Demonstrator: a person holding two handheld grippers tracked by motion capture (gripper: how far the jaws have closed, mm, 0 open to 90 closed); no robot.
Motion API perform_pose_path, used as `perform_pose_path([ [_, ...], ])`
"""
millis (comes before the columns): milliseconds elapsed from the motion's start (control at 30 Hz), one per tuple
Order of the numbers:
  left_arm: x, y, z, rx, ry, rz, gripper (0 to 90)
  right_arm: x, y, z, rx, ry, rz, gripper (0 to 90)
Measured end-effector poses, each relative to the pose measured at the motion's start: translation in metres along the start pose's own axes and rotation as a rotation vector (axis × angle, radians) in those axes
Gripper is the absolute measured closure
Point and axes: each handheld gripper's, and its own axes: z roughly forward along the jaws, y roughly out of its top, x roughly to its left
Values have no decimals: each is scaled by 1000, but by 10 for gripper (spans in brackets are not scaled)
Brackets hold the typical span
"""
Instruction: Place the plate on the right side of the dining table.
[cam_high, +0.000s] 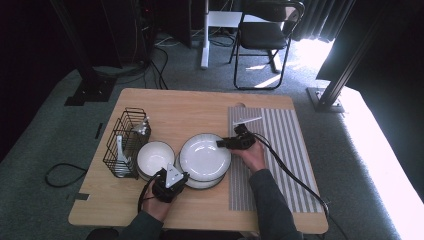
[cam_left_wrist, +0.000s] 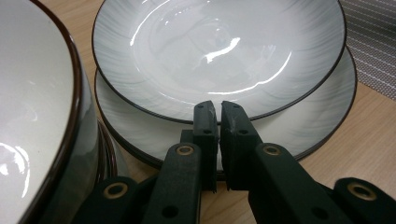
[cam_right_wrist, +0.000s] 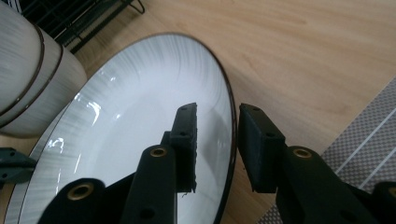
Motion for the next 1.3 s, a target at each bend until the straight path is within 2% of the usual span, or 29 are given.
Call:
perform_pose_path([
  [100, 0, 1, 1, 0, 2, 2, 865, -3, -2, 5, 35, 47, 39, 656],
  [167, 0, 1, 1, -1, 2, 3, 865, -4, -3, 7, 47, 60, 49, 654],
  [333, 0, 0, 3, 3, 4, -1, 870, -4, -3, 3, 2, 74, 89, 740],
  [467, -2, -1, 4, 2, 5, 4, 869, -1, 1, -6, -44, 123, 91, 809],
  [567, -3, -1, 5, 1, 3, 3, 869, 3, 3, -8, -46, 114, 79, 810],
  [733, -3, -3, 5, -1, -8, 5, 819, 4, 2, -8, -76, 83, 96, 814],
  [933, -1, -5, -6, -80, -66, 5, 728, 5, 3, -12, -87, 62, 101, 814],
  [1067, -1, -8, -11, -106, -74, 17, 670, 5, 5, -16, -100, 45, 101, 809],
  [1167, -3, -12, -14, -117, -60, 42, 637, 5, 5, -18, -109, 40, 104, 805],
  [1300, -6, -20, -18, -133, -52, 24, 595, 5, 7, -22, -123, 32, 111, 803],
])
